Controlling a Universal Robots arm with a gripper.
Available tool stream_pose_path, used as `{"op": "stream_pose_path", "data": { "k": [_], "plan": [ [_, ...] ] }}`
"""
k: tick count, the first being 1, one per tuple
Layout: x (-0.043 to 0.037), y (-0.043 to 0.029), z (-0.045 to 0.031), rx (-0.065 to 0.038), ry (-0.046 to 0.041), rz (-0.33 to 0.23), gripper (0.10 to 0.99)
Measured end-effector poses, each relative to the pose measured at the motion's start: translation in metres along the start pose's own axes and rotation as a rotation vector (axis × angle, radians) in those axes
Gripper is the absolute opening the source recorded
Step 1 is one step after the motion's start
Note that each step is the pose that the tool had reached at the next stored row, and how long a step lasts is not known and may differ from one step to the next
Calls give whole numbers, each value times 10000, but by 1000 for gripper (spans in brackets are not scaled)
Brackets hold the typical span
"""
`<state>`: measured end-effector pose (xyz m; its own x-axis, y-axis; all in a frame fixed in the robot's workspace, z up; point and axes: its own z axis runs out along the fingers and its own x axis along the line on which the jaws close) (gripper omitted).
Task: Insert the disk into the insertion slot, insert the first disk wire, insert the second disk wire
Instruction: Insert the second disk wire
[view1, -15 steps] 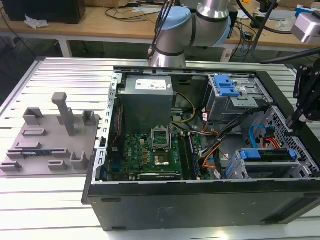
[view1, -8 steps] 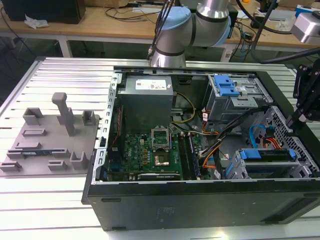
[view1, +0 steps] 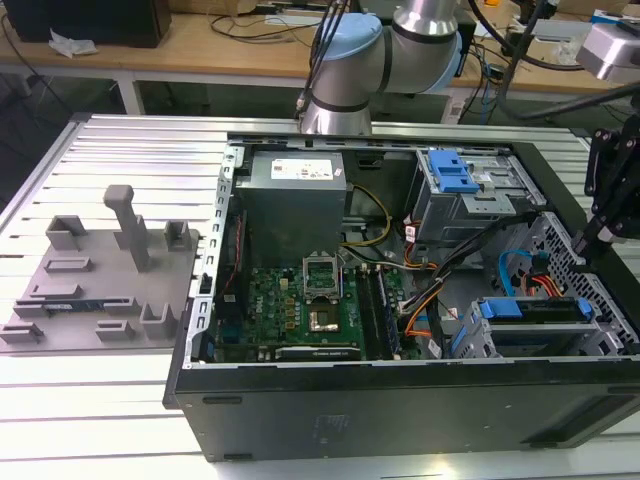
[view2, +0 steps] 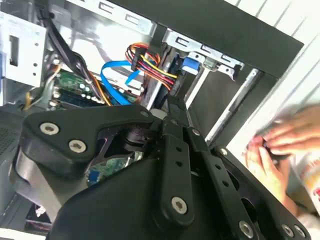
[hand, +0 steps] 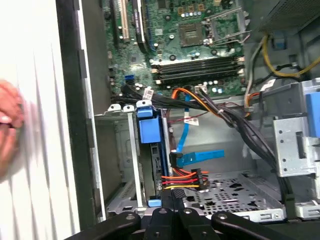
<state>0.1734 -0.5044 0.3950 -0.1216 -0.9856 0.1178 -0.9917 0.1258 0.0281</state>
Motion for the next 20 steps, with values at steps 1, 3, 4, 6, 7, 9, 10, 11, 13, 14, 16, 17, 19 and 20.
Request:
{"op": "stream_pose_path", "data": {
  "k": [1,3,4,6,7,9,10,11,13,14,16,17,19,20],
  "plan": [
    [-22,3,-3,18,175,8,106],
    [-71,9,-8,56,564,23,106],
    [-116,15,-13,85,908,36,106],
    [-250,43,-17,157,1585,65,106],
    [-296,63,-10,171,1700,65,106],
    [-348,109,-2,192,1859,70,106],
    [-362,137,4,196,1909,72,106],
    [-376,166,10,204,1965,74,106],
    [-413,225,24,218,2073,76,173],
    [-455,280,39,233,2184,75,235],
    [-565,383,72,264,2403,68,365],
    [-587,402,85,270,2456,67,365],
    [-595,404,114,281,2514,51,365],
    [-596,404,121,279,2545,24,365]
  ]
}}
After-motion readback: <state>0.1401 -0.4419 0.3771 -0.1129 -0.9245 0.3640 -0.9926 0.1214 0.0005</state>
